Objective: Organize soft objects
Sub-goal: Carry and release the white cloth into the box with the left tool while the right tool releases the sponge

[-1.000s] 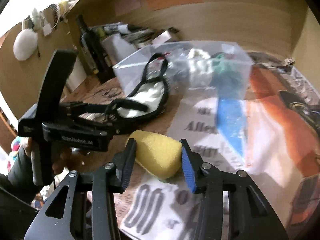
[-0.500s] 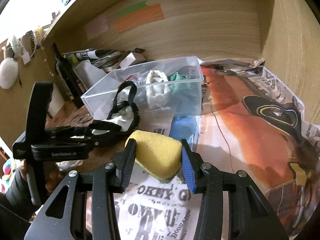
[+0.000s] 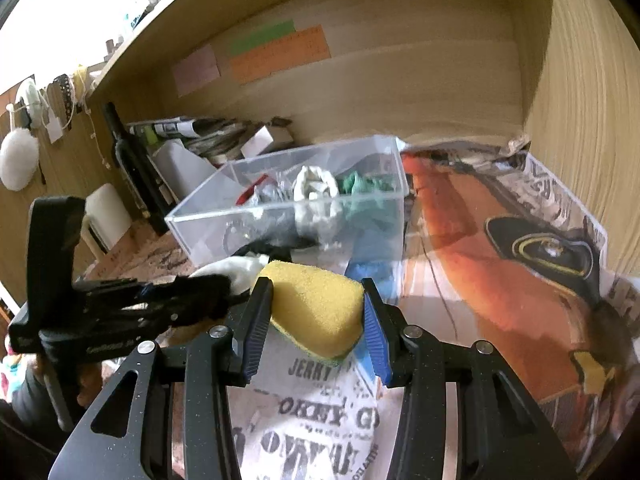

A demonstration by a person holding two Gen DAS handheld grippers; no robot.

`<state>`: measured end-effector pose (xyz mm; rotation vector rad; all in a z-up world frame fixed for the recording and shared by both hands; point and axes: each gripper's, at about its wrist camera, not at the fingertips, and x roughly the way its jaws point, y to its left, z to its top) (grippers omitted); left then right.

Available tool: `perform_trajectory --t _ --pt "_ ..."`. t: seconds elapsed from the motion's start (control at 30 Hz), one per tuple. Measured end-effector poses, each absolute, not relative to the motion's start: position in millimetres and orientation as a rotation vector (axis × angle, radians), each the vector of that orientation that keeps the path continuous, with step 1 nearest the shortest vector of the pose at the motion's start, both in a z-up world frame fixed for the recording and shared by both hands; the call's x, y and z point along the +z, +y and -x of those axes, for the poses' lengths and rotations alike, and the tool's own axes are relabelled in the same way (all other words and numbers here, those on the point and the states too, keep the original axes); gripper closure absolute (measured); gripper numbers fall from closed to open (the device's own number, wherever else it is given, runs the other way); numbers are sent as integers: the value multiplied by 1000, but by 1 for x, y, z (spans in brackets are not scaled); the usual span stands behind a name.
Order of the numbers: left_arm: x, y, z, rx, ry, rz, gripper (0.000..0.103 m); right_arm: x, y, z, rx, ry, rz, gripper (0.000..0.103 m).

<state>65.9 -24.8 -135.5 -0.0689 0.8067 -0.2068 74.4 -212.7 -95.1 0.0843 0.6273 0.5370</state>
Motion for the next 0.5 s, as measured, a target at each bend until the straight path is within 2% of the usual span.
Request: perform_trajectory --t 0.5 --pt "-63 -10 -52 -175 574 85 68 -53 -210 -88 536 482 -91 63"
